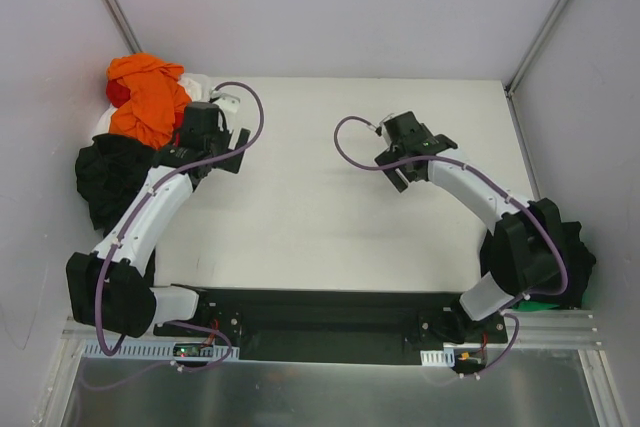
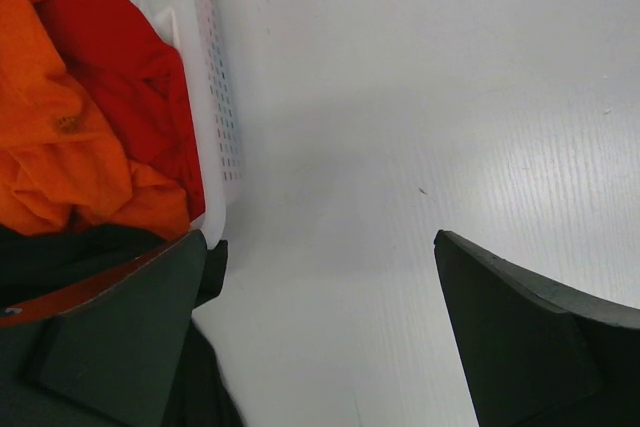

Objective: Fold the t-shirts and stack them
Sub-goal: Put the neatly folded tshirt into the corner of the board with the right arm

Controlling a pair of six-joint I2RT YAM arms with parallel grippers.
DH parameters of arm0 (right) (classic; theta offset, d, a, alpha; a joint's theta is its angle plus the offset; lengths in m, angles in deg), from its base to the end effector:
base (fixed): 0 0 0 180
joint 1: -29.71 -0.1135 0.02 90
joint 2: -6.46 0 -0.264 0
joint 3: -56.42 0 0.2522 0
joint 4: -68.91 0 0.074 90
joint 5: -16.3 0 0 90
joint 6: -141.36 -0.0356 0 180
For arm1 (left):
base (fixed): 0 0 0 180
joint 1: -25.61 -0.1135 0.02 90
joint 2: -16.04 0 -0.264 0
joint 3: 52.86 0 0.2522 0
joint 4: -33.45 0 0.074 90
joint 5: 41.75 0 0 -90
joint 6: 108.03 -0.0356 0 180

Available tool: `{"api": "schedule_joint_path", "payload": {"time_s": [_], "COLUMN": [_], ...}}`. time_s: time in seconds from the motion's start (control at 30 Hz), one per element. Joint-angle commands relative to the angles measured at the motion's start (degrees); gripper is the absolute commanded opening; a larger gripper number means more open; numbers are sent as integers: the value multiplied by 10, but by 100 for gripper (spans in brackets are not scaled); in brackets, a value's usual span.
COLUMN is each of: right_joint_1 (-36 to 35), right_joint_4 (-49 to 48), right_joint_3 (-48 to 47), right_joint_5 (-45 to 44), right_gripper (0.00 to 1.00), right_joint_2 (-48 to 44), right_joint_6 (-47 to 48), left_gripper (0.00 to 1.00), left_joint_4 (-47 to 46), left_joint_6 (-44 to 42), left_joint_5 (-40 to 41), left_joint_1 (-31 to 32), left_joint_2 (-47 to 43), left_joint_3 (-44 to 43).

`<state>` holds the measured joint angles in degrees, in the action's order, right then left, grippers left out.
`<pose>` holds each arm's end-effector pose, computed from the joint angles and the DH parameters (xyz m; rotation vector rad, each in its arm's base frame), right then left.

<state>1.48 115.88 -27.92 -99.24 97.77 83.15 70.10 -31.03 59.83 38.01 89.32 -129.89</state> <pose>0.3058 0.1468 0.2610 -1.0765 2.2279 -0.5839 0.2820 -0.0547 0.3237 0.3548 2.1105 0.2228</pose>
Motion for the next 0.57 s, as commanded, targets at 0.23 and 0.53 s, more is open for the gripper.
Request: {"api": "schedule_joint_path", "payload": {"time_s": [0.23,0.53], "right_joint_1": [-2,-2], "right_joint_4": [-17,-20], "right_joint_3": [12,18], "right_joint_5": [-5,13], "right_gripper": [96,96], "right_joint_2": [-67,-82], "right_joint_6": [-4,2], "left_gripper": [99,99], "left_joint_4": [1,-3], "left_joint_6": [8,-5], "left_joint_5": [-67,-81], "left_joint_1": [3,3], "left_joint_2": [-25,-22], "left_joint_3": [14,24]}}
